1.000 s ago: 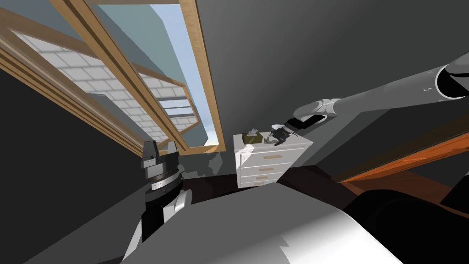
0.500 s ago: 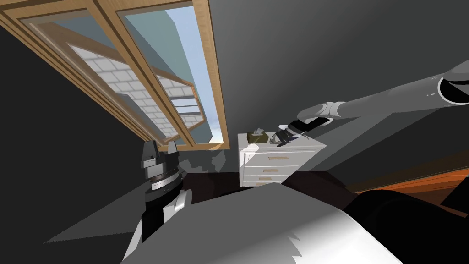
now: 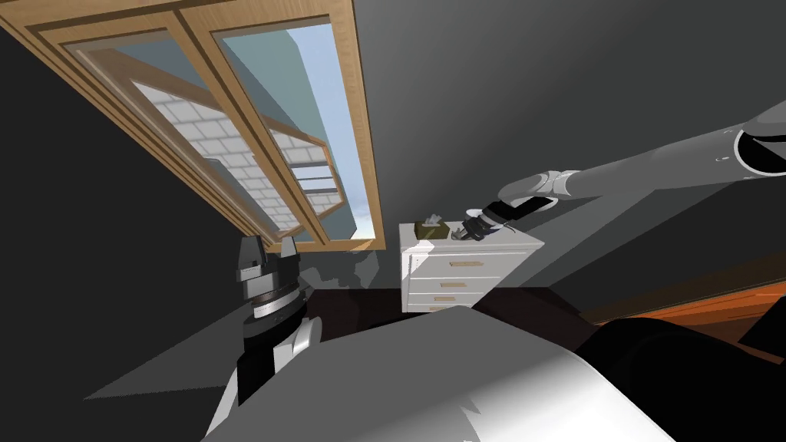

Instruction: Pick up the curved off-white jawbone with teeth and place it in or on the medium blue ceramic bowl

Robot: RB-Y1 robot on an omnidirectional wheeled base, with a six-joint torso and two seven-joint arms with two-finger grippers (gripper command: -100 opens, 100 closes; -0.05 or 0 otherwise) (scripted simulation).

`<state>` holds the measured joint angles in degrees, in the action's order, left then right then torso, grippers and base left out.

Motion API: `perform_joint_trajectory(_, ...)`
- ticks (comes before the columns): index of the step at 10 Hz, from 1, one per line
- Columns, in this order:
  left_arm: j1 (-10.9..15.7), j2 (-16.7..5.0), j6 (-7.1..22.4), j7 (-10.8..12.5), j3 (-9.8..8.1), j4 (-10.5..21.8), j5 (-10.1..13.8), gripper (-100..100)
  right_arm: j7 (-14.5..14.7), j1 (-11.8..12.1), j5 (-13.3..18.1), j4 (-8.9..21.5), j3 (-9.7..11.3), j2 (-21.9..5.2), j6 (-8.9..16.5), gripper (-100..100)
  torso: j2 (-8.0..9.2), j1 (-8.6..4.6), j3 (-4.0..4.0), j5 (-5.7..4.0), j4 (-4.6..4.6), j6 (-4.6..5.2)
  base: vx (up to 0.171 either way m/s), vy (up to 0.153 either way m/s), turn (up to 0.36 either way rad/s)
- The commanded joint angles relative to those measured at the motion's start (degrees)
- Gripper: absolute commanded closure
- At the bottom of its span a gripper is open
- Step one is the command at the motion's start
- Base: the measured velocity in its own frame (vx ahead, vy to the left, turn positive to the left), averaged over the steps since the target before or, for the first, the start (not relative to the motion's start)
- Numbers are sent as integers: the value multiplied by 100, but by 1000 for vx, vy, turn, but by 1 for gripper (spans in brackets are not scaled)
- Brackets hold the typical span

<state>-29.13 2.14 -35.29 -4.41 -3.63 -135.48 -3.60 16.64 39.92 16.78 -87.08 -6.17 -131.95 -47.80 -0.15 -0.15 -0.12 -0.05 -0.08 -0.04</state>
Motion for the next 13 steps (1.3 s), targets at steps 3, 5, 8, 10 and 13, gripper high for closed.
perform_joint_trajectory(3, 0, 0, 0, 0, 0, 0, 0, 0, 6, 25, -19, -10, -62, -64, -25, 100, -1, 0, 0, 0, 1, -1, 9, -5, -50)
perform_joint_trajectory(5, -1, 0, 0, 0, -1, 0, 0, 0, -50, -127, -19, -168, -130, -234, -93, 100, -9, -14, -3, -2, 1, 9, 57, -37, -288)
perform_joint_trajectory(8, 0, 0, 0, 0, 0, 0, 0, 0, -191, -198, 45, -3, -267, -293, -163, 100, -4, -6, -2, -2, 0, -1, -16, -21, 5)
perform_joint_trajectory(10, 2, -1, 0, 0, 0, 0, 0, 0, -337, -297, 93, 128, -402, -395, -252, 100, 37, -21, 23, -3, 12, -6, -132, -68, 99)
perform_joint_trajectory(13, 1, -1, 0, 0, 0, 1, 0, 0, -673, -489, 137, 421, -615, -639, -451, 100, 53, -27, 37, -2, 22, -5, -111, -106, 106)
